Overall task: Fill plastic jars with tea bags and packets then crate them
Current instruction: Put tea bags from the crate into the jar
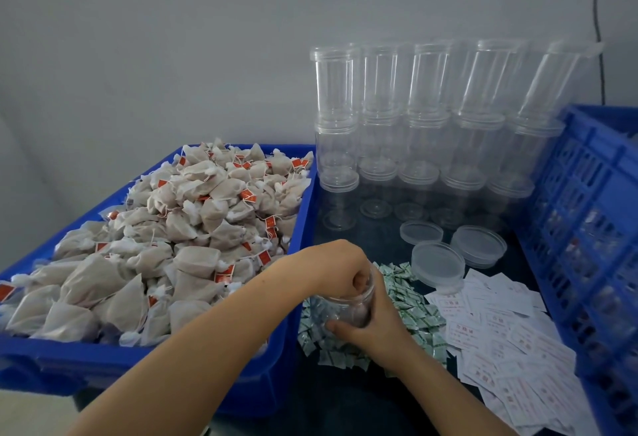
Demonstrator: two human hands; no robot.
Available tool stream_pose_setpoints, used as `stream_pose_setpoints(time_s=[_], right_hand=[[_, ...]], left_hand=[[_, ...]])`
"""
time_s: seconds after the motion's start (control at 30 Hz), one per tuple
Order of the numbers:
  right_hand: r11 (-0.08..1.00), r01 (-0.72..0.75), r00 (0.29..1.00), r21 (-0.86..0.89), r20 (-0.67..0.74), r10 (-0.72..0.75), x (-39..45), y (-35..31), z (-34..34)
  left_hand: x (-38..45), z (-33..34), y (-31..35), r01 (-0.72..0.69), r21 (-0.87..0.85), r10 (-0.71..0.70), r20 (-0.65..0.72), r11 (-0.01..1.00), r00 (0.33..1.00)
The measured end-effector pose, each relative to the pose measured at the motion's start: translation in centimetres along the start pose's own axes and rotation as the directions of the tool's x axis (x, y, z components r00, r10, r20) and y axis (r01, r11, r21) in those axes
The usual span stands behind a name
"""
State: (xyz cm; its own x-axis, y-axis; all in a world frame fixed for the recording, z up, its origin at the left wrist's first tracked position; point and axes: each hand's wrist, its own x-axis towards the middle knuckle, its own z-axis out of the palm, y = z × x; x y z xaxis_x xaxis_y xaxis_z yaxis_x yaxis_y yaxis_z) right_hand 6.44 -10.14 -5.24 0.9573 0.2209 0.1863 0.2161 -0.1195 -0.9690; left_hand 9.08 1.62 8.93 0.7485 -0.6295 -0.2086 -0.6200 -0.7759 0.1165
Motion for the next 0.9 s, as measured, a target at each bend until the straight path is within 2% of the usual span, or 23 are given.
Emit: stream_pose_setpoints(time_s=[0.13,0.27,0.33,0.43,0.5,0.57,0.63,0.7,0.8,0.9], right_hand=[[1.000,0.008,1.000,0.002,0.007,-0.008,0.0,-0.1,0.1],[1.000,0.010,1.000,-0.029,-0.006,-0.010,-0.1,-0.2,0.0],[0.999,0.016,1.000,-0.042,-0.021,-0.016,-0.1,-0.2,-0.1],[0.999,0.026,1.000,-0.043,-0.010,-0.027,-0.1,0.1,-0.2],[0.998,0.039,0.999,-0.042,-0.003,-0.040,-0.1,0.2,-0.3],[0.998,0.047,0.999,-0.037,-0.003,-0.047,-0.1,0.3,-0.2],[0.998,0.043,0.999,-0.038,-0.006,-0.044,-0.1,0.3,-0.2],[0.998,0.039,0.999,-0.046,-0.014,-0.039,-0.1,0.3,-0.2],[0.998,0.038,0.999,-0.059,-0.023,-0.039,0.0,0.6,-0.2],[0.998,0.038,0.999,-0.055,-0.016,-0.039,0.0,0.7,-0.3]], left_hand=[[-0.4,-0.3,-0.5,-0.005,-0.041,0.003,-0.036,0.999,0.999],[-1.9,-2.1,-2.6,0.011,-0.197,-0.059,-0.241,0.980,0.969],[-3.0,-3.3,-4.2,0.046,-0.273,-0.155,-0.391,0.961,0.907],[-4.3,-4.2,-7.3,0.139,-0.342,-0.325,-0.581,0.929,0.746],[-4.9,-4.3,-9.4,0.235,-0.325,-0.397,-0.651,0.916,0.647],[-5.0,-4.1,-11.4,0.346,-0.285,-0.445,-0.666,0.894,0.599],[-4.7,-3.7,-13.0,0.432,-0.240,-0.473,-0.658,0.869,0.586],[-4.0,-3.1,-14.4,0.490,-0.198,-0.490,-0.639,0.849,0.592],[-3.0,-2.3,-16.1,0.553,-0.163,-0.542,-0.542,0.817,0.642],[-2.5,-2.0,-17.1,0.621,-0.145,-0.599,-0.498,0.770,0.627]])
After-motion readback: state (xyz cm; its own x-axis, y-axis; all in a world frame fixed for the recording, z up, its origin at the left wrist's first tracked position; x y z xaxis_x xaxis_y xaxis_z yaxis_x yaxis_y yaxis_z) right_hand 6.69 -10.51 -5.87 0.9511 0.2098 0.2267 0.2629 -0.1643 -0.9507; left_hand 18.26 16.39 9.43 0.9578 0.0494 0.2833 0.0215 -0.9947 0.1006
